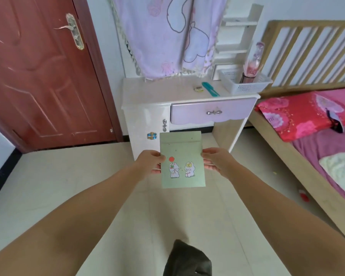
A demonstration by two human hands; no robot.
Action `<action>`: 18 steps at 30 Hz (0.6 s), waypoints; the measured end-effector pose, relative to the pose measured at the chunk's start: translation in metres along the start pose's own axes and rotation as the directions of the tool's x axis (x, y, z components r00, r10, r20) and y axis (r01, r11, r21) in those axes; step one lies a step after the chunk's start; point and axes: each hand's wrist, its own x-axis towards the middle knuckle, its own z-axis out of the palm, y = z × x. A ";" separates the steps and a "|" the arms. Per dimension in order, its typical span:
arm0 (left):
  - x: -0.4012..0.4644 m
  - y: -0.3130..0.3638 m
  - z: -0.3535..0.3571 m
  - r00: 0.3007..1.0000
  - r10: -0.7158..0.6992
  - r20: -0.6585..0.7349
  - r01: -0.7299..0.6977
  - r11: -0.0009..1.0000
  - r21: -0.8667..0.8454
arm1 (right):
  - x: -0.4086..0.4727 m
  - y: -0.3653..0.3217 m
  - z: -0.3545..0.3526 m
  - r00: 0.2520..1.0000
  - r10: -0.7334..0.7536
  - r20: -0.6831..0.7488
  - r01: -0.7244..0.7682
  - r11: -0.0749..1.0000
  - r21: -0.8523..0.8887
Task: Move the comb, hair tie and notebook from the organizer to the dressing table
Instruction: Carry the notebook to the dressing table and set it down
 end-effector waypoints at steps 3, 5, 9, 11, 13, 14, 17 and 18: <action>0.066 0.035 0.002 1.000 -0.023 -0.018 0.022 0.999 -0.024 | 0.073 -0.038 -0.013 0.999 0.017 0.032 -0.016 1.000 -0.025; 0.107 0.059 0.000 0.999 -0.026 -0.035 0.025 0.999 -0.032 | 0.120 -0.066 -0.019 0.999 0.015 0.046 -0.013 0.999 -0.048; 0.185 0.094 -0.015 0.996 -0.052 -0.079 0.048 0.998 -0.047 | 0.208 -0.108 -0.014 0.995 0.044 0.090 -0.036 0.996 -0.086; 0.225 0.108 -0.024 0.994 -0.073 -0.086 0.069 0.997 -0.045 | 0.252 -0.122 -0.007 0.993 0.065 0.101 -0.055 0.993 -0.103; 0.269 0.121 -0.033 0.993 -0.082 -0.086 0.079 0.996 -0.041 | 0.298 -0.133 0.000 0.994 0.068 0.086 -0.055 0.988 -0.144; 0.292 0.127 -0.038 0.993 -0.085 -0.085 0.082 0.996 -0.036 | 0.320 -0.138 0.003 0.996 0.066 0.067 -0.055 0.986 -0.157; 0.360 0.146 -0.053 0.993 -0.088 -0.078 0.087 0.996 -0.022 | 0.386 -0.157 0.014 0.998 0.052 0.023 -0.047 0.978 -0.201; 0.382 0.153 -0.058 0.993 -0.094 -0.071 0.093 0.996 -0.015 | 0.407 -0.164 0.017 0.998 0.056 0.008 -0.053 0.976 -0.212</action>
